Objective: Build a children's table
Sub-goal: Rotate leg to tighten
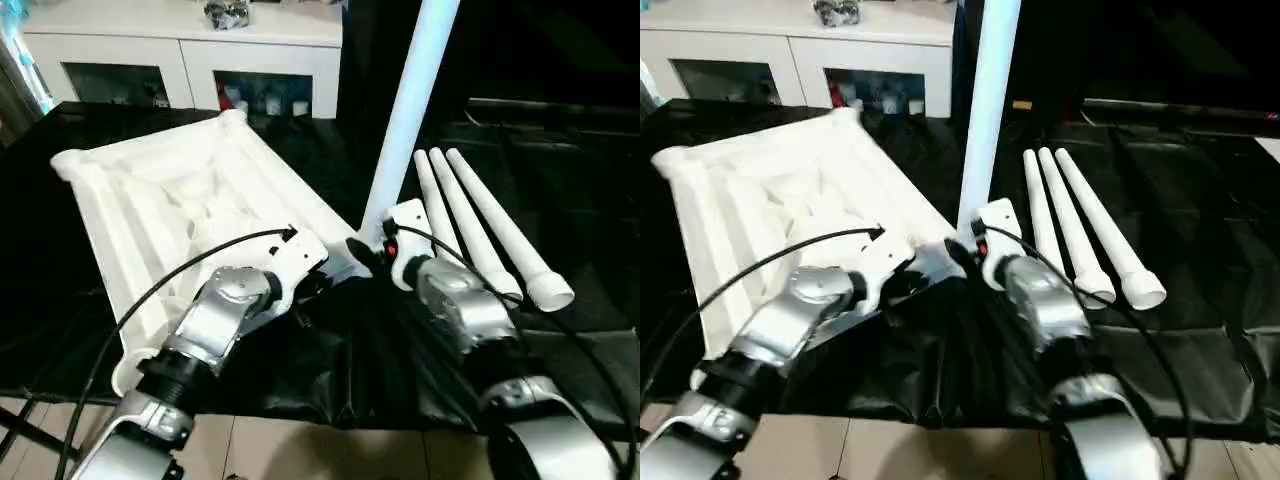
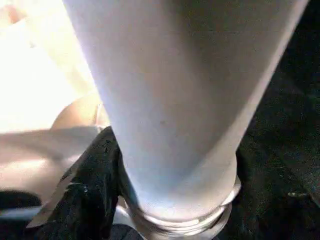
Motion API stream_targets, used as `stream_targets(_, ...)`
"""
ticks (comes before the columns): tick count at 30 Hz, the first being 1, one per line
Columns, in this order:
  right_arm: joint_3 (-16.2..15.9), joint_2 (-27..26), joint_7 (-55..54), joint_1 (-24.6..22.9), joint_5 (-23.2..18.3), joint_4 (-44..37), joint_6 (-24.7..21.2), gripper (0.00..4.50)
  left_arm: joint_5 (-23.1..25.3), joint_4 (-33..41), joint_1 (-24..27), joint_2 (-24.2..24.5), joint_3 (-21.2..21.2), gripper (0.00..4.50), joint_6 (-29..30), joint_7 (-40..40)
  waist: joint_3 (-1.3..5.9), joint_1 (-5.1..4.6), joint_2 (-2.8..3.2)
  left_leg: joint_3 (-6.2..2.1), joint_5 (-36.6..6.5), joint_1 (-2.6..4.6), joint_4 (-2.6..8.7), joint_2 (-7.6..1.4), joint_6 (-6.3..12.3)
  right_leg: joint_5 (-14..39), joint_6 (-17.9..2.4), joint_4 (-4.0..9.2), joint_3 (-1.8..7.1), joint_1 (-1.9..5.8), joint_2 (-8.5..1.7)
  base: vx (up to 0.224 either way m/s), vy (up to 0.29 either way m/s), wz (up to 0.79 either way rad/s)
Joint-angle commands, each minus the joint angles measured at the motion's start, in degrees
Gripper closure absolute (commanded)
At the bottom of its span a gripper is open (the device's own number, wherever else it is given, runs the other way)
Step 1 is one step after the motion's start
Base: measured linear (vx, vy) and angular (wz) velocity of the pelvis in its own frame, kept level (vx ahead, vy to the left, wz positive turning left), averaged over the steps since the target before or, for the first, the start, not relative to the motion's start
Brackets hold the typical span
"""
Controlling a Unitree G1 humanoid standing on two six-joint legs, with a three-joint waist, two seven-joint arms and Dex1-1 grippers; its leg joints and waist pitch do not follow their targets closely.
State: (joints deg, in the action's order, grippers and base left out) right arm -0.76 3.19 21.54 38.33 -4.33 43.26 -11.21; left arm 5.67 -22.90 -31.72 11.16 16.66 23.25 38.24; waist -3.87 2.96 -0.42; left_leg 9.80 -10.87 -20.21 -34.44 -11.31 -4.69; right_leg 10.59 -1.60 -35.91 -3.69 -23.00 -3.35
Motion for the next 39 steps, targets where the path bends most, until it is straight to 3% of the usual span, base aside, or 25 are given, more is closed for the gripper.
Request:
stream_targets(1,-2.8,-3.8,3.4,-0.2,-0.5,2.7,0.0,1.06,-1.6,2.3,-1.7,-3.6,0.6,4.5,-4.9,-0.7,4.54,0.05,-0.11,-0.35,-7.8,-0.31,3.63,-1.37,1.12,10.4,-11.3,4.59,2.94,3.26,-4.29,0.0,0.0,0.0)
stream_targets(3,-3.1,-3.6,5.8,-0.4,-0.8,2.4,0.0,1.06,-1.6,2.7,-1.3,-3.3,0.9,4.5,-5.7,0.0,4.51,0.08,-0.12,-0.29,-7.3,-0.33,3.66,-1.37,1.94,8.6,-12.0,4.47,2.9,3.34,-4.19,0.0,0.0,0.0)
stream_targets(5,-3.2,-3.1,7.5,-0.6,-0.9,1.9,-0.4,0.84,-1.9,3.3,-0.6,-2.6,1.5,4.5,-6.4,1.3,4.4,0.09,0.17,-0.27,-8.0,-0.24,3.69,-1.43,2.29,9.4,-12.1,4.66,2.88,3.28,-4.32,0.0,0.0,0.0)
stream_targets(7,-4.3,-1.6,8.8,-1.2,-0.2,0.7,-0.5,0.61,-2.4,4.3,0.2,-1.4,2.1,4.5,-7.0,3.3,4.29,0.01,-0.03,-0.21,-8.9,-0.35,3.69,-1.33,2.38,11.1,-11.8,4.81,2.92,3.36,-4.34,0.0,0.0,0.0)
stream_targets(8,-5.0,-0.3,10.4,-1.9,0.1,-0.4,-0.4,0.61,-3.0,5.0,0.9,-0.9,2.1,4.5,-7.3,4.9,4.25,0.09,0.45,-0.32,-9.1,-0.27,3.72,-1.33,2.24,12.0,-11.6,4.87,2.88,3.32,-4.4,0.0,0.0,0.0)
stream_targets(12,-6.5,4.2,18.9,-4.3,-0.6,-5.8,-0.5,0.61,-4.2,7.0,2.4,1.7,2.4,4.5,-8.4,10.3,4.34,0.17,0.32,-0.33,-9.4,-0.29,3.7,-1.45,2.7,13.6,-10.8,5.13,2.85,3.36,-4.32,0.0,0.0,0.0)
stream_targets(17,-10.1,11.1,30.8,-7.6,-0.8,-13.2,-1.5,0.61,-5.1,8.5,3.8,5.2,2.9,4.5,-10.3,15.9,4.32,0.61,0.51,-0.31,-9.2,-0.28,3.78,-1.7,3.6,10.9,-11.5,4.81,2.88,3.28,-4.2,0.0,0.0,0.0)
stream_targets(21,-11.6,16.8,39.4,-9.1,-2.2,-17.7,-2.5,0.61,-7.1,10.8,5.7,9.6,3.4,4.5,-11.5,23.9,4.27,0.45,0.54,-0.32,-9.9,-0.31,3.77,-1.62,3.33,12.7,-11.5,5.02,2.81,3.31,-4.19,0.0,0.0,0.0)
stream_targets(28,-13.3,19.1,44.4,-10.6,-2.6,-21.0,-3.0,0.61,-8.1,11.6,6.3,13.0,3.9,4.5,-11.6,29.4,4.25,0.56,0.66,-0.31,-10.1,-0.12,3.8,-1.79,3.22,12.8,-12.0,4.97,2.79,3.06,-4.12,0.0,0.0,0.0)
stream_targets(29,-13.4,19.2,44.5,-10.7,-2.6,-21.3,-3.1,0.87,-8.2,11.5,6.4,13.2,3.9,4.5,-11.7,29.8,4.24,0.53,1.04,-0.3,-10.5,-0.12,3.82,-1.74,2.96,12.7,-11.9,5.07,2.79,3.04,-4.05,0.0,0.0,0.0)
stream_targets(33,-14.0,19.5,46.1,-11.3,-3.4,-23.2,-4.5,1.19,-8.5,10.8,6.2,13.9,4.0,4.5,-12.2,31.2,4.3,0.62,1.04,-0.37,-10.6,-0.06,3.86,-1.76,2.67,11.7,-12.3,4.87,2.78,3.11,-4.02,0.0,0.0,0.0)
stream_targets(34,-14.1,19.6,46.3,-11.4,-3.5,-23.4,-4.7,1.28,-8.6,10.7,6.2,13.8,3.9,4.5,-12.2,31.3,4.3,0.66,0.76,-0.35,-10.5,-0.13,3.85,-1.78,2.66,11.6,-12.3,4.87,2.79,3.18,-4.06,0.0,0.0,0.0)
stream_targets(37,-14.1,19.3,46.5,-11.5,-3.7,-23.2,-4.7,1.6,-8.9,10.8,6.2,13.7,3.9,4.5,-11.8,31.3,4.32,0.72,0.7,-0.32,-10.2,-0.15,3.83,-1.77,2.63,11.6,-12.4,4.82,2.83,3.16,-4.13,0.0,0.0,0.0)
stream_targets(39,-14.1,18.9,46.3,-11.6,-3.5,-22.8,-4.8,1.6,-9.1,11.0,6.4,13.5,3.5,4.5,-11.6,30.8,4.29,0.73,0.43,-0.31,-9.8,-0.17,3.82,-1.76,2.73,12.5,-12.0,4.86,2.83,3.15,-4.22,0.0,0.0,0.0)
